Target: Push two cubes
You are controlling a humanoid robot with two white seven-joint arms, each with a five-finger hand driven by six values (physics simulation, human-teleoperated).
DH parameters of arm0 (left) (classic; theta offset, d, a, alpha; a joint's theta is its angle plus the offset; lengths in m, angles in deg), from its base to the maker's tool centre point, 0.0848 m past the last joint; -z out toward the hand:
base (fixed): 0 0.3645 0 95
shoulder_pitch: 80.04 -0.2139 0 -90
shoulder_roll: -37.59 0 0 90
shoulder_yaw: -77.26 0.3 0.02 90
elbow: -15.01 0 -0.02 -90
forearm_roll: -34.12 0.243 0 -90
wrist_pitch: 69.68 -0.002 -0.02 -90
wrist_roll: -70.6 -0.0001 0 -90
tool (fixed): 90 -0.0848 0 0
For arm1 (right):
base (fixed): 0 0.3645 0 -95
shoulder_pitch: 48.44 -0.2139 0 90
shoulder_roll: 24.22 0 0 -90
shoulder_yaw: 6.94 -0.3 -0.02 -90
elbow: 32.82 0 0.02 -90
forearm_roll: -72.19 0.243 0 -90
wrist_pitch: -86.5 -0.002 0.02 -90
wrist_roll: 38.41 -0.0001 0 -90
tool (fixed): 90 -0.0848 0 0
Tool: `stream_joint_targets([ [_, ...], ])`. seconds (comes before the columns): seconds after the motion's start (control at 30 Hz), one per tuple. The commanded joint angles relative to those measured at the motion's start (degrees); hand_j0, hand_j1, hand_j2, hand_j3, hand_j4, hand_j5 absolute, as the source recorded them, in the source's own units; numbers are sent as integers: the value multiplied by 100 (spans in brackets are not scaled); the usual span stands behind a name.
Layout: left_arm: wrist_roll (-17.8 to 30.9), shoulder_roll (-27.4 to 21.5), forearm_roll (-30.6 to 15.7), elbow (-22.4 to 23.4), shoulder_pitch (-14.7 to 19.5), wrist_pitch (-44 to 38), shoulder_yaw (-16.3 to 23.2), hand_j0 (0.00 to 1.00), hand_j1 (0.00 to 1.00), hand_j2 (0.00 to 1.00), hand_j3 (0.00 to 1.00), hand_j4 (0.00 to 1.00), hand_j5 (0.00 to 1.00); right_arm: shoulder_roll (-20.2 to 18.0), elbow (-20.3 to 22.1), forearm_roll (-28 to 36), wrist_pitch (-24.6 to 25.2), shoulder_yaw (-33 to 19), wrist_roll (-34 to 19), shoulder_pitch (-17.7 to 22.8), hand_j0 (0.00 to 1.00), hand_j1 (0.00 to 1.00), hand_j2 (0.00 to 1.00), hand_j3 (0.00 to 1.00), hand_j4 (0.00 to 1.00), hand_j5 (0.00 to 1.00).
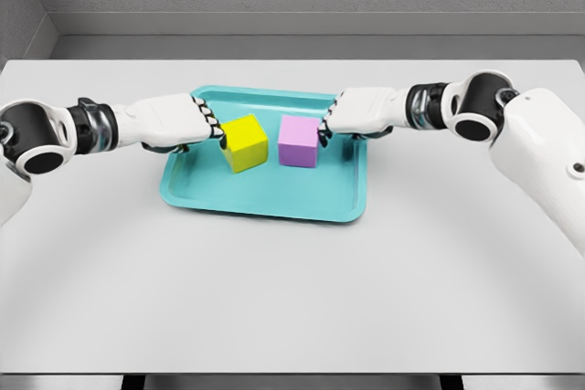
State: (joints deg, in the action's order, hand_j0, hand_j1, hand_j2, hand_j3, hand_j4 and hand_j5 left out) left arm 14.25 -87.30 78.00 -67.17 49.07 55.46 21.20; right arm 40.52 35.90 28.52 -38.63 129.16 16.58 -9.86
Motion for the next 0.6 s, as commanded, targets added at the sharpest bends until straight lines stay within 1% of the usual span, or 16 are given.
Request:
stream_joint_targets([
  [0.0,2,-36,-29,35,-9,-14,-36,70,70,70,70,70,70,-14,-130,-28,13,-5,2,0,64,64,64,64,64,64],
  [0.07,2,-53,-38,44,-18,-14,-45,70,70,70,70,70,70,-14,-166,-28,13,-5,2,-9,64,64,64,64,64,64],
  [0.13,2,-71,-38,105,-9,-14,-54,70,70,70,70,70,70,-5,-306,-28,13,-13,2,-53,64,64,64,64,64,64],
  [0.4,2,-9,-20,589,149,-14,8,70,70,70,70,70,70,12,-315,-28,13,-5,2,-53,64,64,64,64,64,64],
  [0.57,2,96,-12,589,176,-14,17,70,70,70,70,70,70,12,-324,-28,13,-5,2,-53,64,64,64,64,64,64],
])
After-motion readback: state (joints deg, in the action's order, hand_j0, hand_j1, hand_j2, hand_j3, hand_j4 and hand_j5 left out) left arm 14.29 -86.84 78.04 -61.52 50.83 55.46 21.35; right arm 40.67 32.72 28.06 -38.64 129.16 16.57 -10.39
